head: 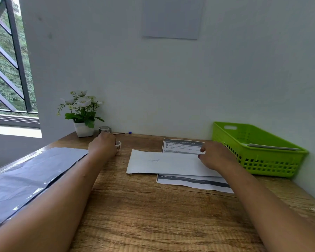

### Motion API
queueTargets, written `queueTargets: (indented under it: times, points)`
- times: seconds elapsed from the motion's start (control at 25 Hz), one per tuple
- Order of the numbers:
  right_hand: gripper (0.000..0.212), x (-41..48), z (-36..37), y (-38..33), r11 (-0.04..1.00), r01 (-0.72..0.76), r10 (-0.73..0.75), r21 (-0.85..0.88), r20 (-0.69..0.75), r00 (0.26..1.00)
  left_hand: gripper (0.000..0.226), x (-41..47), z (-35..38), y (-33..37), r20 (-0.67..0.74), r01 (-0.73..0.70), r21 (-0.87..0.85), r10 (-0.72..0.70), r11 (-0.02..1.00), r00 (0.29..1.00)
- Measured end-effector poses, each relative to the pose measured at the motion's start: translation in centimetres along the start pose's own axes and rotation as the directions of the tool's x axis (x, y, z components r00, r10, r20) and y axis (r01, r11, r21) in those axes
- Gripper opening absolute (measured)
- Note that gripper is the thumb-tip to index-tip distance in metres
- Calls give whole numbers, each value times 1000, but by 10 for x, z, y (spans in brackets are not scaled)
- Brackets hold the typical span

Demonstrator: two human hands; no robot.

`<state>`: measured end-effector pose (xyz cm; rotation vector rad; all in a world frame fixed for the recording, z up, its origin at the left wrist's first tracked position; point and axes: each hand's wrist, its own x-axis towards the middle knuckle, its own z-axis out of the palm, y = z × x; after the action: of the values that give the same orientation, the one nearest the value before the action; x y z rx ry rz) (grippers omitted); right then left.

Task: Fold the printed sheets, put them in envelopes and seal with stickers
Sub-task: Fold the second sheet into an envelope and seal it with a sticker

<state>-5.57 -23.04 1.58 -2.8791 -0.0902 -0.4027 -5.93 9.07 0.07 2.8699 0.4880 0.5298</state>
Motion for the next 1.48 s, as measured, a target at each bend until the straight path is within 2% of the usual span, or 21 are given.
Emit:
queueTargets:
  times: [0.12, 0.2, 0.36, 0.56, 0.68, 1.0, 1.12, 1.2, 1.32, 1.48]
  points:
    - [27, -1, 0, -1, 998, 49, -48, 43, -37, 998, 24, -1, -5, 5, 1, -55, -76, 55, 996, 998]
    - [26, -2, 1, -5, 989, 125, -118, 82, -82, 990, 26, -2, -8, 12, 8, -126, -192, 129, 973, 992]
    - [23, -5, 0, -19, 926, 277, -253, 256, -124, 959, 19, -17, -14, 40, 16, -245, -499, 291, 831, 957]
    - [40, -17, -3, -36, 776, 331, -358, 537, -56, 932, 20, -45, -18, 85, 24, -343, -673, 482, 655, 876]
    - [37, -20, -6, -39, 704, 358, -379, 614, -103, 920, 14, -58, -16, 101, 5, -380, -721, 553, 579, 833]
    - [45, -18, -8, -41, 643, 390, -299, 659, -253, 920, 20, -59, -18, 104, -7, -338, -787, 540, 516, 841]
    - [38, -18, -9, -40, 605, 436, -285, 666, -329, 900, 21, -63, -22, 106, 37, -269, -877, 613, 399, 789]
    - [31, -18, -10, -41, 579, 468, -292, 667, -366, 883, 15, -66, -25, 111, 46, -204, -916, 595, 346, 803]
    - [29, -19, -11, -43, 555, 499, -300, 665, -399, 866, 16, -65, -21, 115, 27, -171, -918, 487, 358, 873]
    - [32, -16, -14, -41, 535, 441, -238, 720, -373, 897, 18, -58, -13, 109, -5, -209, -888, 447, 409, 895]
